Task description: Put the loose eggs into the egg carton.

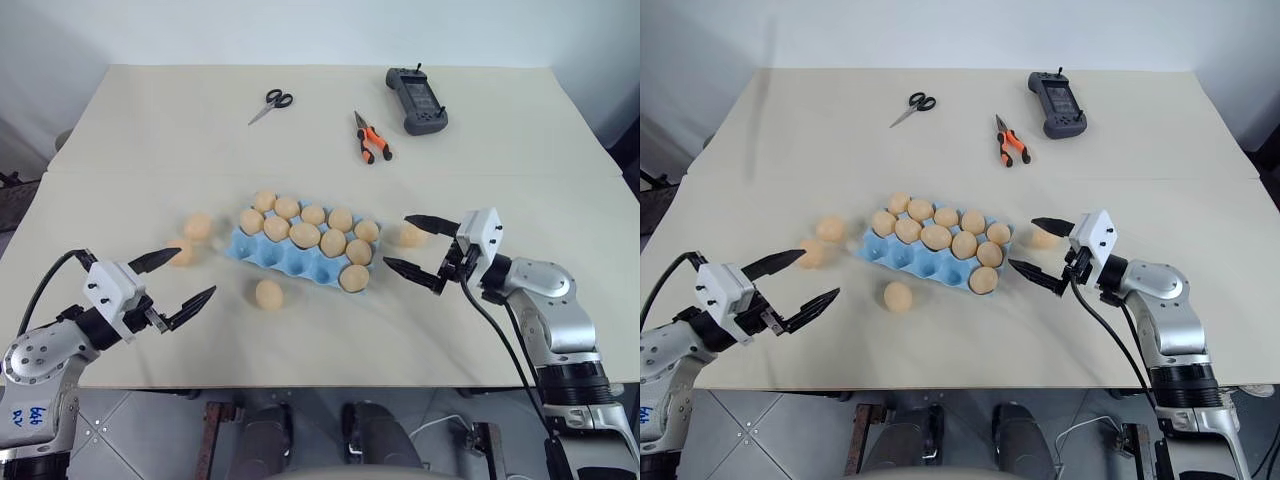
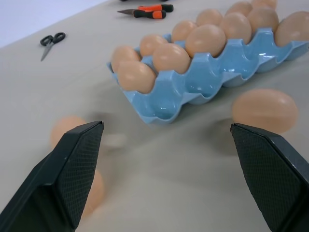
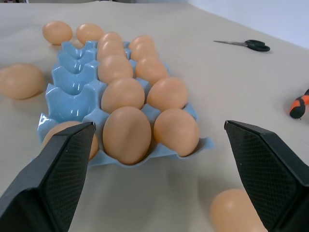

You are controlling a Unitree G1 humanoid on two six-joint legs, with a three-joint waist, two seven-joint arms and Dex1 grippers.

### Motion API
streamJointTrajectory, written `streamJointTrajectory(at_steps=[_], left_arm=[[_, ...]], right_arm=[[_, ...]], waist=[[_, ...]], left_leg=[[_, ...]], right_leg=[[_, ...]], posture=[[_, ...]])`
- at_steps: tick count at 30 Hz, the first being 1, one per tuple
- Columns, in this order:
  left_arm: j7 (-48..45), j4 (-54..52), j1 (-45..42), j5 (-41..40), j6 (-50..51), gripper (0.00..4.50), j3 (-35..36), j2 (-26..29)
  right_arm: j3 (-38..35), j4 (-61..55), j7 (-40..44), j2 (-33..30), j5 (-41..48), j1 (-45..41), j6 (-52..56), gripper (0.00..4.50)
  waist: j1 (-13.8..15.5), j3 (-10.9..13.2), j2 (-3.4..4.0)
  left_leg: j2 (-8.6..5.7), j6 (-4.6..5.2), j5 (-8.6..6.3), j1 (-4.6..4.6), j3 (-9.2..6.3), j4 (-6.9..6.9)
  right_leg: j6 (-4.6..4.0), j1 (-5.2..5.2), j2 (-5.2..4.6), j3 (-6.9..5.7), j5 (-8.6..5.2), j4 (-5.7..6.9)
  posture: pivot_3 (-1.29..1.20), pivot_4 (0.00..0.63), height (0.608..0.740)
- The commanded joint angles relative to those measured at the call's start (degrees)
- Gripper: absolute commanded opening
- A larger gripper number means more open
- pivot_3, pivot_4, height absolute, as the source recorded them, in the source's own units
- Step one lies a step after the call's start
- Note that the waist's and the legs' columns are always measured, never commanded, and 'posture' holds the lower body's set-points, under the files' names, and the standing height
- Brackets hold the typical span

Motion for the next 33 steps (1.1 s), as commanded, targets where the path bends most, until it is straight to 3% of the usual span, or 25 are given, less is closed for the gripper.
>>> streamJointTrajectory(at_steps=[1, 7, 13, 19, 24, 33], left_arm=[[-0.3, -0.07, -0.61, 0.24, -1.13, 4.5, 0.38, 1.01], [-1.16, -1.02, -3.18, -1.37, 1.18, 4.5, -2.31, 0.57], [-3.68, -2.64, -6.59, -0.89, 3.34, 4.5, -8.85, 0.59], [-6.15, -2.47, -10.0, -1.49, 4.19, 4.5, -13.4, 0.34], [-7.28, -2.66, -11.84, -3.83, 6.28, 4.5, -13.92, 0.02], [-8.05, -3.68, -12.55, -2.86, 6.32, 4.5, -16.72, -0.65]], right_arm=[[-1.73, -1.61, -0.2, -0.5, 1.23, -0.29, -0.04, 4.49], [-7.81, -4.3, -4.01, -3.08, 3.06, 2.13, 2.87, 4.49], [-14.48, -5.79, -6.23, -5.93, 2.7, 10.36, 2.66, 4.49], [-15.25, -3.15, -4.68, -7.2, 2.25, 14.97, 2.52, 4.49], [-10.94, 2.09, -1.74, -8.12, -0.29, 9.42, 1.25, 4.49], [-1.72, 25.81, 5.58, -6.21, -6.75, -10.15, -5.85, 4.49]], waist=[[0.0, 0.0, 0.0], [0.5, 0.0, 0.0], [1.17, 0.0, 0.0], [1.02, 0.0, 0.0], [-0.02, 0.0, 0.01], [0.0, 0.0, 0.01]], left_leg=[[0.0, 0.0, 0.0, 0.0, 0.0, 0.0], [0.0, 0.0, 0.0, -0.03, -0.02, 0.04], [0.0, 0.0, 0.0, -0.03, -0.01, 0.02], [0.0, 0.03, 0.01, 0.04, 0.13, 0.08], [0.0, 0.1, 0.07, 0.13, 0.23, 0.16], [0.0, 0.09, 0.08, 0.19, 0.36, 0.15]], right_leg=[[0.0, 0.0, 0.0, 0.0, 0.0, 0.0], [0.0, 0.0, -0.01, -0.02, 0.0, 0.0], [0.0, 0.01, 0.0, -0.01, 0.0, 0.0], [0.0, 0.03, 0.01, 0.12, 0.0, 0.08], [0.0, 0.04, 0.01, 0.22, 0.0, 0.27], [0.02, 0.0, 0.03, 0.31, 0.01, 0.31]], posture=[[0.0, 0.15, 0.74], [0.0, 0.15, 0.74], [0.0, 0.15, 0.74], [0.0, 0.15, 0.74], [0.0, 0.15, 0.74], [0.0, 0.15, 0.74]])
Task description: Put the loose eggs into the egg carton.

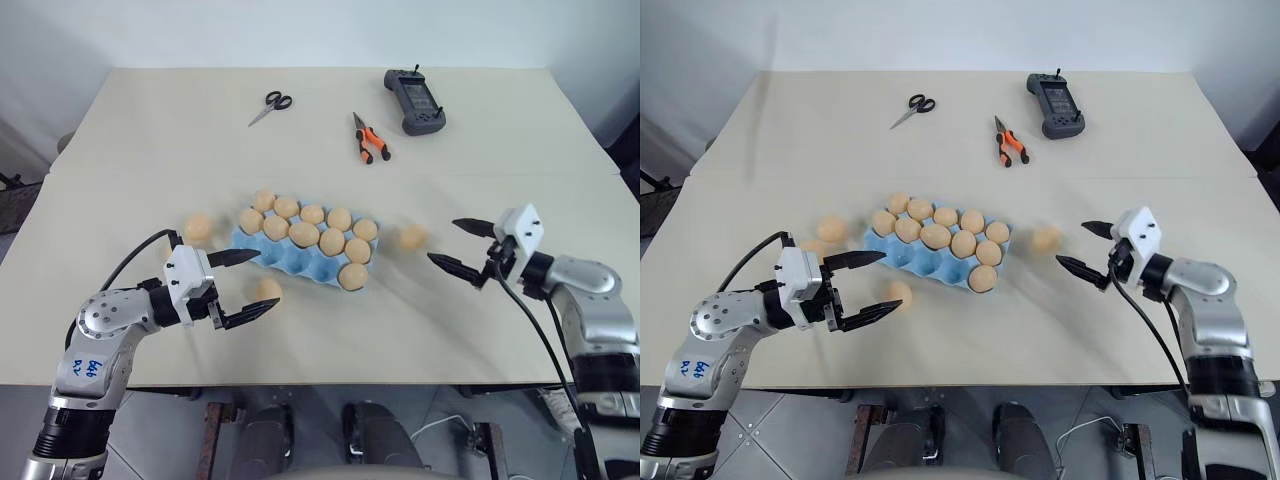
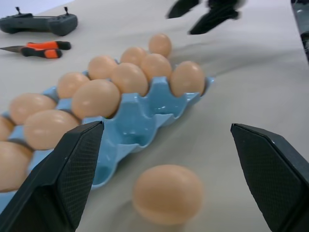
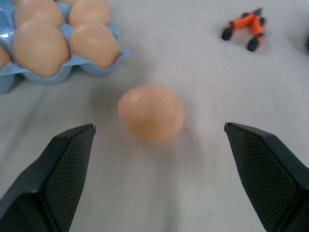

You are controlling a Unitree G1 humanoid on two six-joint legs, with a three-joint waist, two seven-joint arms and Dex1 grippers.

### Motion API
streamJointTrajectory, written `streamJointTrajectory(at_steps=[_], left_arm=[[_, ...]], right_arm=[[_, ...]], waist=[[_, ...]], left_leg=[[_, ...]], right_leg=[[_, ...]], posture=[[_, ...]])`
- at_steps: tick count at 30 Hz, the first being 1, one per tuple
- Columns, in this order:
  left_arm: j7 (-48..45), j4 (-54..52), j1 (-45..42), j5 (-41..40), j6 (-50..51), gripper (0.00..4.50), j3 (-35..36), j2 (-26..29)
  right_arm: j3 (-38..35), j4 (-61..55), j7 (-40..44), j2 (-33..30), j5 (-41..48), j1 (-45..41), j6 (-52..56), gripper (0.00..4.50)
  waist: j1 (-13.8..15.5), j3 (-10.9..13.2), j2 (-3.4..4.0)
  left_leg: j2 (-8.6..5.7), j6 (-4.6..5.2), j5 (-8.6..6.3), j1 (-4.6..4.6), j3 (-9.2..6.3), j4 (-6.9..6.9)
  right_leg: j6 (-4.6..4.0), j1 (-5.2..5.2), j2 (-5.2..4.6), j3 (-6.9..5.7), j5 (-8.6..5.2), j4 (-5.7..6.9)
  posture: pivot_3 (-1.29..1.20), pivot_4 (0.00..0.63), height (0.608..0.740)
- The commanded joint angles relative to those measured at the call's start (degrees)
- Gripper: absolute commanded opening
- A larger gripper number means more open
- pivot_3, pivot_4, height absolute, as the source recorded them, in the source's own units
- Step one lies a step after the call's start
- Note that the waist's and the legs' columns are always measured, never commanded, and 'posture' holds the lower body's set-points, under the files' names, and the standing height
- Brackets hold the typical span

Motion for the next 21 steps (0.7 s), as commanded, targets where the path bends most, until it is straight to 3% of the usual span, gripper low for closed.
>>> streamJointTrajectory(at_steps=[1, 6, 16, 21], left_arm=[[0.08, -2.15, -0.29, -0.21, -0.35, 4.5, -0.12, -0.14], [1.07, -2.71, 0.4, 0.07, -0.26, 4.5, -0.01, -0.37], [2.24, -2.67, 0.57, -0.06, -0.59, 4.5, -0.05, -0.75], [3.32, -2.06, 1.48, -0.25, -0.42, 4.5, 1.63, -0.48]], right_arm=[[1.66, 7.4, 2.64, 1.23, -1.72, -4.61, -4.08, 4.49], [4.34, 16.15, 6.0, 3.35, -4.09, -9.46, -7.09, 4.49], [3.87, 23.62, 5.29, 6.46, -5.24, -13.3, -12.59, 1.15], [2.8, 18.11, 7.81, 6.4, -2.17, -12.29, -10.37, 1.15]], waist=[[0.03, 0.0, 0.0], [0.0, 0.0, 0.0], [-0.07, 0.0, 0.01], [-0.11, 0.01, 0.02]], left_leg=[[0.0, 0.0, -0.01, -0.01, 0.0, 0.0], [0.0, 0.01, -0.02, -0.05, 0.0, -0.01], [0.0, 0.0, -0.01, -0.03, 0.01, 0.03], [0.0, -0.01, -0.02, -0.04, 0.01, 0.02]], right_leg=[[0.0, 0.0, 0.0, 0.0, 0.0, -0.02], [0.04, 0.0, 0.0, -0.02, 0.02, -0.08], [0.05, 0.0, 0.0, -0.01, 0.02, -0.02], [0.05, -0.01, 0.0, -0.01, 0.02, -0.03]], posture=[[0.0, 0.15, 0.74], [0.0, 0.15, 0.74], [0.0, 0.15, 0.74], [0.0, 0.15, 0.74]])
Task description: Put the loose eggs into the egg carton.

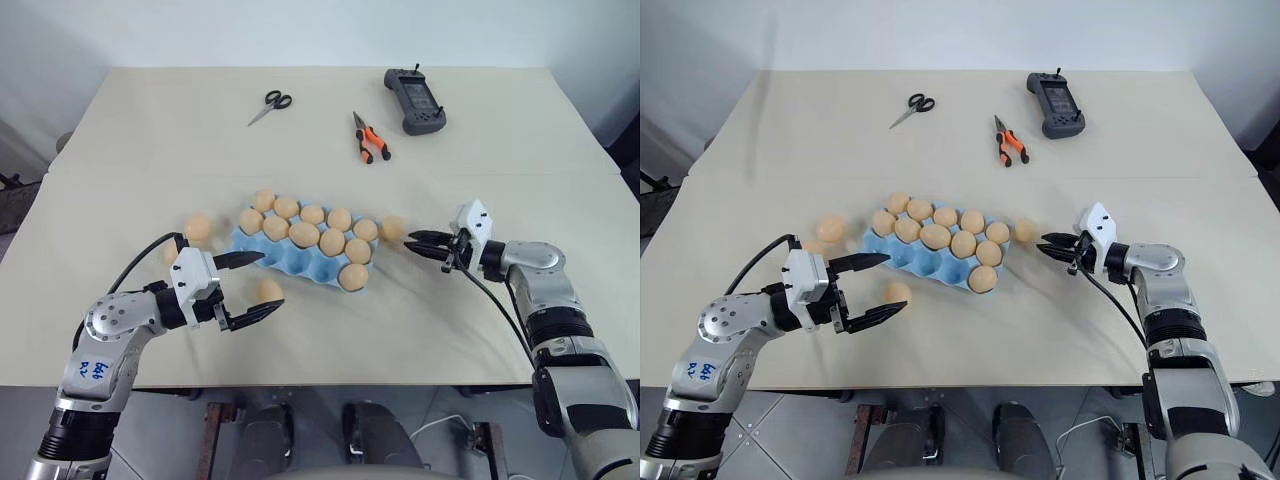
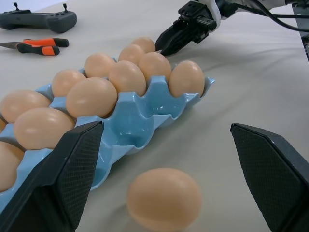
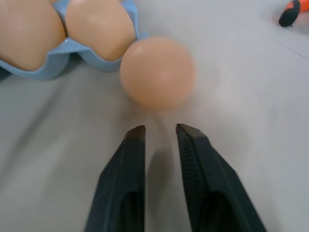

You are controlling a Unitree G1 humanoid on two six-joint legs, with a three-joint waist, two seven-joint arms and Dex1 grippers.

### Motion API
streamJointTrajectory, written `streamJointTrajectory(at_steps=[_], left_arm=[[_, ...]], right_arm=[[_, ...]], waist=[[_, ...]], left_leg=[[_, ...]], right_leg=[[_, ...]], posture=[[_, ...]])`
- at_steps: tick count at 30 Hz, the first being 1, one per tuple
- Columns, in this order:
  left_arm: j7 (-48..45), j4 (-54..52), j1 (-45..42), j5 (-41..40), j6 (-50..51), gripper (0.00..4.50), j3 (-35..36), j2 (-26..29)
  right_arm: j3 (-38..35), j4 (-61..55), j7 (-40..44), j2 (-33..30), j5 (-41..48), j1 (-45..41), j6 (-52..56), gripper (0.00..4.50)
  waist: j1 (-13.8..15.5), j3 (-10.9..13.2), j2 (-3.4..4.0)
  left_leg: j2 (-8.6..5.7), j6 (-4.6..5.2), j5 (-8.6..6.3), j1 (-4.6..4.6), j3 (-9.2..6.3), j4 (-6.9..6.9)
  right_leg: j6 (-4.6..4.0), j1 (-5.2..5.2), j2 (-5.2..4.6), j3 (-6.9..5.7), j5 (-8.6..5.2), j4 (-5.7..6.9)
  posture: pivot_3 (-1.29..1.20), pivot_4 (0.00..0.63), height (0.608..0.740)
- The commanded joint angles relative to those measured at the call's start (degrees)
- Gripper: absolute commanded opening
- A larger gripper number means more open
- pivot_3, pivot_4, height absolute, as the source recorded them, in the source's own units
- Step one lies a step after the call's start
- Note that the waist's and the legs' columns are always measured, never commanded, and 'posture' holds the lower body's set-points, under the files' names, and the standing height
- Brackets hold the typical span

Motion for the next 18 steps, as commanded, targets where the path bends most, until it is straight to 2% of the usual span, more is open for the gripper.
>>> streamJointTrajectory(at_steps=[1, 3, 6, 14, 18], left_arm=[[0.87, -1.6, 1.18, -0.5, -0.54, 4.5, 2.66, 0.32], [0.94, -1.62, 1.74, -0.63, -0.39, 4.5, 3.23, 0.65], [0.92, -2.01, 1.76, -0.71, 0.06, 4.5, 3.6, 0.89], [1.88, -3.16, 1.47, -0.82, 0.97, 4.5, 3.9, 0.97], [2.3, -4.07, 1.49, -0.87, 1.51, 4.5, 3.48, 0.72]], right_arm=[[-2.01, -6.24, 2.74, -0.8, 3.29, 0.33, 1.76, 1.15], [-1.94, -8.28, 4.25, -1.32, 4.42, 0.83, 4.69, 1.15], [-1.14, -10.0, 6.23, -2.5, 4.45, 1.14, 7.79, 1.72], [0.34, -8.81, 7.63, -2.72, 1.78, -0.5, 5.01, 4.47], [1.64, -2.79, 5.12, -0.07, -1.63, -3.67, 0.14, 4.47]], waist=[[-0.03, 0.0, 0.01], [0.0, 0.0, 0.01], [0.1, 0.0, 0.01], [0.03, 0.0, 0.01], [-0.42, 0.01, 0.01]], left_leg=[[0.0, 0.0, 0.0, 0.0, 0.0, 0.0], [0.01, 0.0, 0.0, 0.01, -0.01, 0.0], [0.0, 0.0, 0.0, 0.0, -0.03, 0.01], [0.0, 0.0, -0.01, 0.0, -0.03, -0.02], [0.01, -0.01, -0.01, 0.01, 0.02, -0.01]], right_leg=[[0.0, 0.0, 0.0, 0.0, 0.0, 0.0], [0.0, 0.0, 0.0, -0.01, 0.0, 0.01], [0.0, 0.0, -0.01, -0.01, 0.0, 0.01], [0.0, 0.0, -0.01, -0.02, 0.0, -0.02], [0.0, -0.02, 0.0, 0.02, 0.0, -0.01]], posture=[[0.0, 0.15, 0.74], [0.0, 0.15, 0.74], [0.0, 0.15, 0.74], [0.0, 0.15, 0.74], [0.0, 0.15, 0.74]])
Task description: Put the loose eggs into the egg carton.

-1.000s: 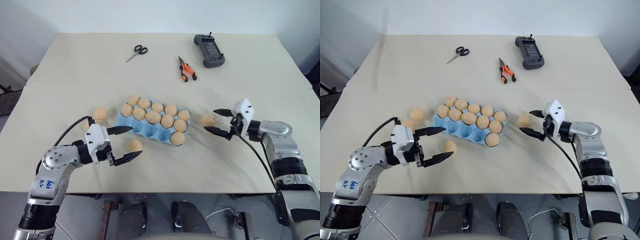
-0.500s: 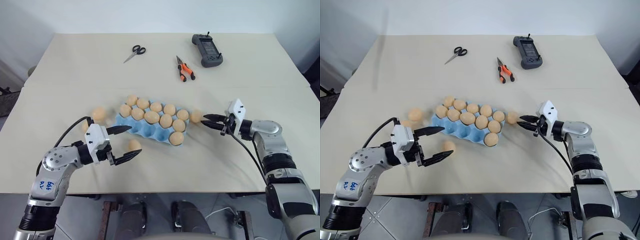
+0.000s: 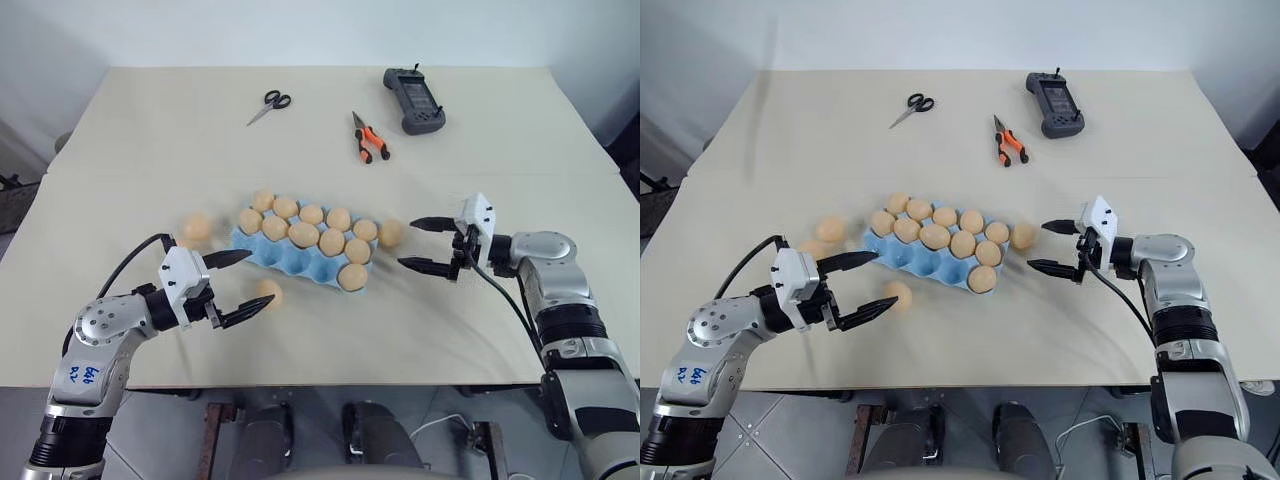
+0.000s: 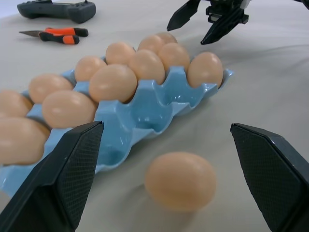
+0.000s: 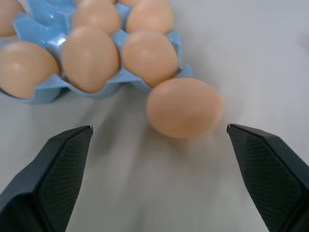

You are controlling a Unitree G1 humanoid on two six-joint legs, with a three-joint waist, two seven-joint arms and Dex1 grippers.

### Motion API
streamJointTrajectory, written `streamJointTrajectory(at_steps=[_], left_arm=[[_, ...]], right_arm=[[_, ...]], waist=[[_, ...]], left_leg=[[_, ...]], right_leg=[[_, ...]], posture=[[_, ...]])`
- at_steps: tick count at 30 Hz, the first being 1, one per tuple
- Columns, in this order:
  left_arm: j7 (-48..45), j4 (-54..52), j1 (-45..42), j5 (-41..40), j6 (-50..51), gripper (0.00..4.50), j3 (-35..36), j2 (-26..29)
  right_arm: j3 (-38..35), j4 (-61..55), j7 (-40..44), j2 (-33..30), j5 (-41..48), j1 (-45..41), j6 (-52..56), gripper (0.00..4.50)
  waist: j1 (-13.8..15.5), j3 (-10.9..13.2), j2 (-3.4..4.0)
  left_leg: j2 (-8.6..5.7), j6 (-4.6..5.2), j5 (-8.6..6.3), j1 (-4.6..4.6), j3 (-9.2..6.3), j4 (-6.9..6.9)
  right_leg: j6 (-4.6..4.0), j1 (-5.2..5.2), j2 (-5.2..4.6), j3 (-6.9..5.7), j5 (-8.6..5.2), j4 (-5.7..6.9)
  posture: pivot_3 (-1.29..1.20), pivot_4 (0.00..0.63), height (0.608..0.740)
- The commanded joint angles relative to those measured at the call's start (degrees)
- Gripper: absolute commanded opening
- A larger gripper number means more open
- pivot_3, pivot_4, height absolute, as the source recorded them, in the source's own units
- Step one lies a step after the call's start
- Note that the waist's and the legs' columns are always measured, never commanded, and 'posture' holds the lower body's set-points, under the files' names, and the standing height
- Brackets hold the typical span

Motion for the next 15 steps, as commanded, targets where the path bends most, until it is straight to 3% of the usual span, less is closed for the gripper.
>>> streamJointTrajectory(at_steps=[1, 8, 11, 15], left_arm=[[0.26, -2.29, -0.33, -0.88, 0.21, 4.5, 0.99, 0.2], [-0.57, -1.76, -0.72, -0.91, 0.2, 4.5, 0.76, 0.34], [-0.92, -1.57, -0.65, -0.76, -0.01, 4.5, 0.74, 0.34], [-1.94, -1.68, 0.25, -0.72, -0.79, 4.5, 0.8, 0.45]], right_arm=[[0.87, 4.09, -1.28, 2.02, -1.64, -3.26, -4.33, 4.47], [1.61, 12.76, -2.13, 6.36, -3.41, -8.06, -8.07, 4.47], [1.27, 14.3, -2.33, 6.94, -3.79, -9.03, -9.35, 3.84], [0.69, 13.89, -1.34, 5.98, -3.49, -9.16, -9.07, 2.42]], waist=[[-0.07, 0.0, 0.0], [0.28, 0.0, 0.0], [0.29, 0.0, 0.0], [0.3, 0.0, 0.0]], left_leg=[[0.0, 0.0, 0.0, 0.02, 0.0, 0.0], [0.0, -0.01, 0.01, 0.0, 0.0, 0.01], [0.0, -0.02, 0.0, 0.0, -0.01, -0.02], [0.0, -0.03, 0.0, 0.0, -0.02, -0.01]], right_leg=[[0.0, 0.0, 0.0, 0.0, 0.0, 0.02], [0.0, 0.0, 0.0, -0.01, 0.0, 0.02], [0.0, -0.01, 0.0, -0.02, 0.0, 0.01], [0.0, 0.0, 0.0, -0.03, 0.0, 0.01]], posture=[[0.0, 0.15, 0.74], [0.0, 0.15, 0.74], [0.0, 0.15, 0.74], [0.0, 0.15, 0.74]])
